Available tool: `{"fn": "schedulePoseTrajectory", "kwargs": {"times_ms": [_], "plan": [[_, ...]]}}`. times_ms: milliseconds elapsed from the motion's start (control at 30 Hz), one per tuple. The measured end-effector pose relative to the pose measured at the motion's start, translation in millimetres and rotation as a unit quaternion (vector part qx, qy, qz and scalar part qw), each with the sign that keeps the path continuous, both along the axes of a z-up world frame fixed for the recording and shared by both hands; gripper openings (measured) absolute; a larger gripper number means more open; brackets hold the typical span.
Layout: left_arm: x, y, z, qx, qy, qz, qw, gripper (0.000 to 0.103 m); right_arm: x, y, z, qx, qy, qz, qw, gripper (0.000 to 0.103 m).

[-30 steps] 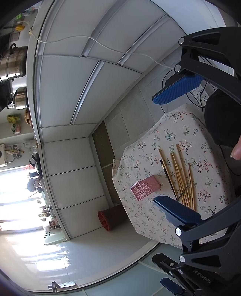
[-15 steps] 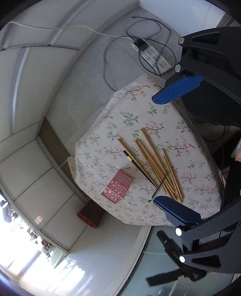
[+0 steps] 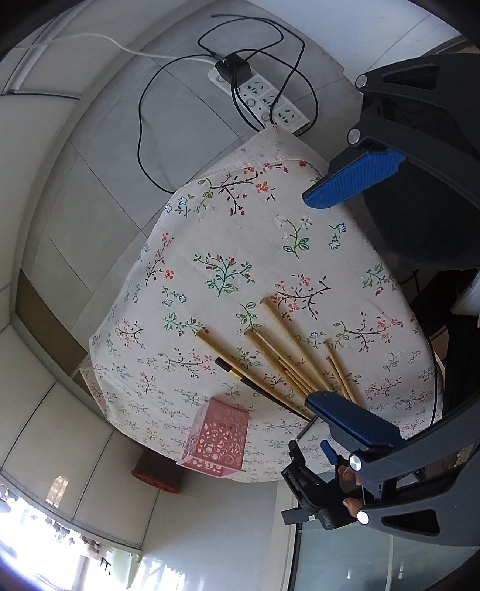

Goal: Organize utensils
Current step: 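Lower the left gripper onto the black-and-gold stick and close it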

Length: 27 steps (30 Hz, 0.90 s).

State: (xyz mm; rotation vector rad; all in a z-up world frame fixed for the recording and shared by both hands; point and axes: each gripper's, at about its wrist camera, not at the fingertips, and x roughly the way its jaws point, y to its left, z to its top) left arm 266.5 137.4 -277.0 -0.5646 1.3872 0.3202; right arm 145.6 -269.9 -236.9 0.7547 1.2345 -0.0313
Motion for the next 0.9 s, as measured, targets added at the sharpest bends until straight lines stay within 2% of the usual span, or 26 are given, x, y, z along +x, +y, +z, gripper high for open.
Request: {"fn": "schedulePoseTrajectory", "kwargs": {"times_ms": [67, 100, 200, 233, 300, 367, 467, 533, 567, 633, 767, 800, 900], "plan": [[6, -3, -4, 0.005, 0.005, 0.008, 0.9999, 0.052, 3, -1, -4, 0.002, 0.006, -0.005, 1.0, 0.096], [8, -5, -6, 0.014, 0.01, 0.012, 0.9998, 0.051, 6, 0, -6, 0.003, 0.009, -0.008, 1.0, 0.096], [9, -14, -1, 0.049, 0.011, 0.012, 0.9986, 0.039, 13, 2, -9, 0.003, 0.013, -0.02, 1.0, 0.094], [8, -17, 0, 0.06, 0.014, 0.012, 0.998, 0.032, 16, 3, -9, 0.001, 0.015, -0.024, 1.0, 0.091], [8, -23, 2, 0.075, 0.014, 0.007, 0.9971, 0.026, 26, 8, -9, -0.004, 0.019, -0.025, 0.999, 0.088], [6, -26, 3, 0.073, 0.007, 0.0, 0.9973, 0.011, 38, 17, -8, -0.014, 0.018, -0.01, 1.0, 0.08], [2, -18, 11, 0.037, -0.017, -0.012, 0.9991, 0.006, 63, 37, -5, -0.014, 0.005, 0.019, 1.0, 0.061], [-5, -11, 20, 0.011, -0.039, -0.016, 0.9991, 0.006, 78, 47, -7, 0.009, 0.007, 0.024, 1.0, 0.047], [-10, -9, 28, 0.003, -0.054, -0.019, 0.9984, 0.006, 87, 52, -10, 0.027, 0.009, 0.022, 0.999, 0.044], [-21, -5, 48, 0.004, -0.083, -0.034, 0.9959, 0.006, 101, 61, -16, 0.05, 0.016, 0.018, 0.998, 0.034], [-49, 5, 90, -0.016, -0.141, -0.06, 0.988, 0.006, 123, 78, -26, 0.064, 0.032, -0.003, 0.997, 0.026], [-59, 17, 85, -0.02, -0.153, -0.064, 0.9859, 0.006, 128, 82, -29, 0.063, 0.036, -0.008, 0.997, 0.025], [-74, 26, 103, -0.032, -0.179, -0.065, 0.9812, 0.006, 138, 89, -32, 0.045, 0.03, -0.017, 0.998, 0.022]]}}
